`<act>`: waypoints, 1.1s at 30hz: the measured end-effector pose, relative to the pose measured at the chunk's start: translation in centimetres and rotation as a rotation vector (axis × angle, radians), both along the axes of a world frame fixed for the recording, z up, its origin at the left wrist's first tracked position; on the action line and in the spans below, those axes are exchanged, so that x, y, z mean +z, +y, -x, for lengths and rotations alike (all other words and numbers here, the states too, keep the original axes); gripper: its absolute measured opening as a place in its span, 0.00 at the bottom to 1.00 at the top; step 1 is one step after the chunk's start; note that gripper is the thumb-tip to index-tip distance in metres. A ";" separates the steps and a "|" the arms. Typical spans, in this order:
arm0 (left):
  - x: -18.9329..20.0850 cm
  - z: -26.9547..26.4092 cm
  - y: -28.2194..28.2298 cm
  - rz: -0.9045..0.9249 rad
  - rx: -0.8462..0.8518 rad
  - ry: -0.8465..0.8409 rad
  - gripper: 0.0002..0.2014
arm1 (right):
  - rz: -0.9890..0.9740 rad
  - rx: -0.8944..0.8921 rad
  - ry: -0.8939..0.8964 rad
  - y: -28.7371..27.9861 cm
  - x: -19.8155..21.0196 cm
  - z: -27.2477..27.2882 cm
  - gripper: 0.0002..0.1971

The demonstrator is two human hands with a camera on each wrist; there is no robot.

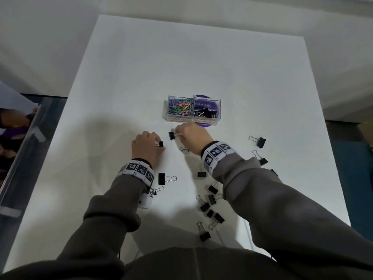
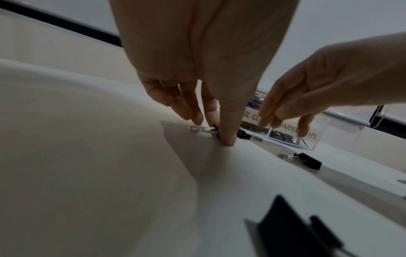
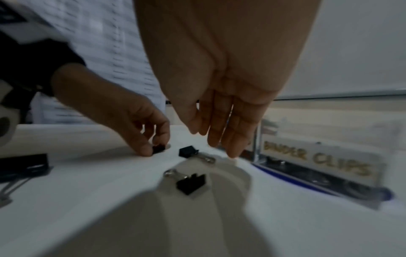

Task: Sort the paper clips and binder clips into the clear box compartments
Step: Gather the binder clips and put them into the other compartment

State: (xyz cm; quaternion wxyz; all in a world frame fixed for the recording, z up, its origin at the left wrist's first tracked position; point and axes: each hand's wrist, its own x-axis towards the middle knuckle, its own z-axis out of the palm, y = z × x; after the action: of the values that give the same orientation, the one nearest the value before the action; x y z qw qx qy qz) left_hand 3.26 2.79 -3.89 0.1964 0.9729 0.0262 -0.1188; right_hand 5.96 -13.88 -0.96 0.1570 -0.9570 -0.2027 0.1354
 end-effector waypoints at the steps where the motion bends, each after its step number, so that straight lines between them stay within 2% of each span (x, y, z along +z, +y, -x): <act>1: 0.1 0.1 0.1 -0.005 0.019 0.008 0.13 | 0.003 0.020 0.003 0.7 -0.3 0.0 0.11; 5: 0.6 0.8 0.5 0.112 0.097 0.023 0.12 | 0.072 0.118 -0.051 2.5 -1.3 -0.6 0.14; 10: 1.8 2.3 0.7 0.349 0.188 0.039 0.08 | 0.108 0.151 -0.086 2.4 -1.5 -0.7 0.09; 12: 2.1 3.0 0.8 0.441 0.164 0.081 0.12 | 0.016 0.049 -0.047 1.1 -1.4 -0.3 0.10; 14: 2.4 3.8 1.0 0.493 0.120 0.148 0.18 | -0.198 -0.158 0.027 -0.5 -1.0 0.5 0.07; 16: 2.7 4.6 0.9 0.480 0.072 0.242 0.17 | -0.348 -0.348 0.084 -2.1 -1.0 1.2 0.01; 18: 2.5 5.4 1.1 0.378 -0.016 0.336 0.21 | -0.342 -0.436 0.155 -3.3 -1.0 2.1 0.06; 21: 1.7 6.2 1.5 0.251 -0.146 0.381 0.28 | -0.132 -0.407 0.148 -3.9 -0.8 3.5 0.14; 23: 1.3 6.5 1.8 0.204 -0.169 0.359 0.28 | -0.048 -0.365 0.141 -3.7 -0.9 4.1 0.22; 25: 1.1 6.7 2.1 0.163 -0.182 0.318 0.24 | 0.030 -0.281 0.153 -3.4 -1.3 4.3 0.26; 28: 0.8 6.9 2.3 0.166 -0.175 0.280 0.20 | 0.069 -0.182 0.174 -3.5 -1.8 4.4 0.24; 31: 0.7 6.9 2.1 0.163 -0.170 0.251 0.19 | 0.039 -0.143 0.141 -3.4 -1.9 4.3 0.15; 33: 0.6 6.8 1.9 0.166 -0.170 0.240 0.19 | 0.012 -0.166 0.092 -3.4 -1.5 4.2 0.13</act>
State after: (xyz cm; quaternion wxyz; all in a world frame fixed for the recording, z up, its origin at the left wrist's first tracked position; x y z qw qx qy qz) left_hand -3.57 4.72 -3.29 0.2609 0.9308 -0.0430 -0.2523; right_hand 1.73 -17.24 -2.45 0.1713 -0.9642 -0.1145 0.1670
